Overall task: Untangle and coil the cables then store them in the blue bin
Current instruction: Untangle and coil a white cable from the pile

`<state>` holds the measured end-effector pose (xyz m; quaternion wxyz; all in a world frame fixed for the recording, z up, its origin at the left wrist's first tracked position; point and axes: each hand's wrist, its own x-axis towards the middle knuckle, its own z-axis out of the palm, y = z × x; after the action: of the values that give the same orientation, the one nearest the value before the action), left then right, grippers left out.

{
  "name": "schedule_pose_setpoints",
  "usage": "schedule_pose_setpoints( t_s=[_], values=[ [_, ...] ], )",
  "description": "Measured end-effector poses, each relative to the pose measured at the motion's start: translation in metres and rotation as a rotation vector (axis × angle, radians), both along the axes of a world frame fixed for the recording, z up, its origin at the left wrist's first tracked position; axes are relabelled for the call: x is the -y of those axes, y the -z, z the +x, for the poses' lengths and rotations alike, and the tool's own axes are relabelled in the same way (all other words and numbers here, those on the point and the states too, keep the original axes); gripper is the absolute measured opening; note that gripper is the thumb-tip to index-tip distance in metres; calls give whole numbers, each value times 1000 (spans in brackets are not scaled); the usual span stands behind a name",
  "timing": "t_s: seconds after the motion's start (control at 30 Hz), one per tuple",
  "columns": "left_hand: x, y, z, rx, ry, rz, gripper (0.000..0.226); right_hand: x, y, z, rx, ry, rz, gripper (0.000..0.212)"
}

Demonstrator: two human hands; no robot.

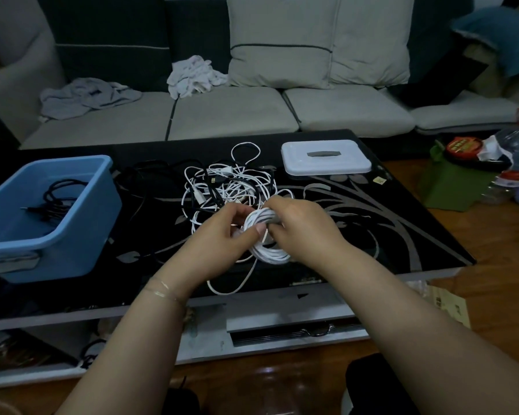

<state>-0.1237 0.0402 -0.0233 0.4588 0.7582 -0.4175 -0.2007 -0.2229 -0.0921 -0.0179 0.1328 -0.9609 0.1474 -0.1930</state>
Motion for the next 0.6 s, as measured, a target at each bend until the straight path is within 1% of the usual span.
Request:
schedule_pose_setpoints(
  t_s=[0.07,0.2,0.33,0.43,0.5,0.6],
  values=[
    [0,1,-1,-12,-23,-15,29,-1,2,1,25,42,10,14],
    [0,1,-2,93,-88,-24,13,-6,7,5,45,105,59,17],
    [0,1,-4,214,-138,-11,8,-10,10,11,41,141,253,23],
    [-3,1,-5,230,-128,-37,8,-9,11,13,34,175,250,10],
    [-6,0,-4,252,-130,-54,10,-12,10,14,43,196,244,14],
    [-12,-2,0,212,-145,-97,17,-19,10,16,47,241,205,16]
  ],
)
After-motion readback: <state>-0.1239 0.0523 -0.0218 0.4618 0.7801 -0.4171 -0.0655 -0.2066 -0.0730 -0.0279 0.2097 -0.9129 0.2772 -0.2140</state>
